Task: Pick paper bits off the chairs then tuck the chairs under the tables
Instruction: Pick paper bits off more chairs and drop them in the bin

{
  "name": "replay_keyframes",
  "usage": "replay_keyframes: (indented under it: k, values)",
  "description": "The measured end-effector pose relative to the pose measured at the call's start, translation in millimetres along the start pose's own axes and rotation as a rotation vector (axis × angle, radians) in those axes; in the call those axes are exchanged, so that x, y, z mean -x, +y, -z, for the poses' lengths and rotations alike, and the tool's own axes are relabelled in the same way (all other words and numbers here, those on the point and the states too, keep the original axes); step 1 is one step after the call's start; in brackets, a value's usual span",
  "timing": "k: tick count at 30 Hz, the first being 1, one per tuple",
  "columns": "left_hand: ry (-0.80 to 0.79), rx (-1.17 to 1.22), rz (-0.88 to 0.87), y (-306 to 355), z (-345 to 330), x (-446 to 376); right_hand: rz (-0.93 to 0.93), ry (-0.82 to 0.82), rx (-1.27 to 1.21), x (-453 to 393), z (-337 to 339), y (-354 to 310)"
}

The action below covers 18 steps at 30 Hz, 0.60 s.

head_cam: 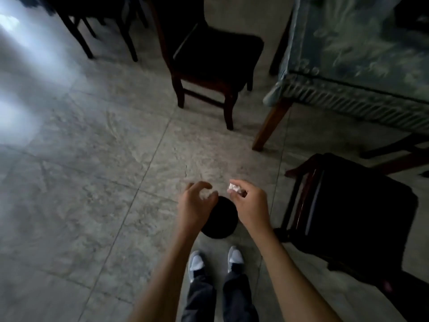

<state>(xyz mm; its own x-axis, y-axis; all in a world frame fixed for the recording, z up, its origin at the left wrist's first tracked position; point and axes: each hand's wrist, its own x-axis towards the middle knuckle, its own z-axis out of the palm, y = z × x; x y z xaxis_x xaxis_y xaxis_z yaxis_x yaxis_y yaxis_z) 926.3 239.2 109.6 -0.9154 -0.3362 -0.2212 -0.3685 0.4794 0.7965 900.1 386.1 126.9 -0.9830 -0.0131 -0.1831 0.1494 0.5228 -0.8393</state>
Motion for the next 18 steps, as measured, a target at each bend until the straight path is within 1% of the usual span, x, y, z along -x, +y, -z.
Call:
replay_keyframes:
  k: [4,12,18]
  values:
    - [-0.005,-0.006,0.043,-52,-43,-24,-0.080,-0.029,-0.003,-20,-39,63]
    - [-0.078,0.041,0.228,-181,-159,-47,-0.280,-0.096,-0.023,-51,-125,210]
    - [-0.091,0.248,0.437,-269,-222,-57,-0.373,-0.111,-0.039,-58,-183,310]
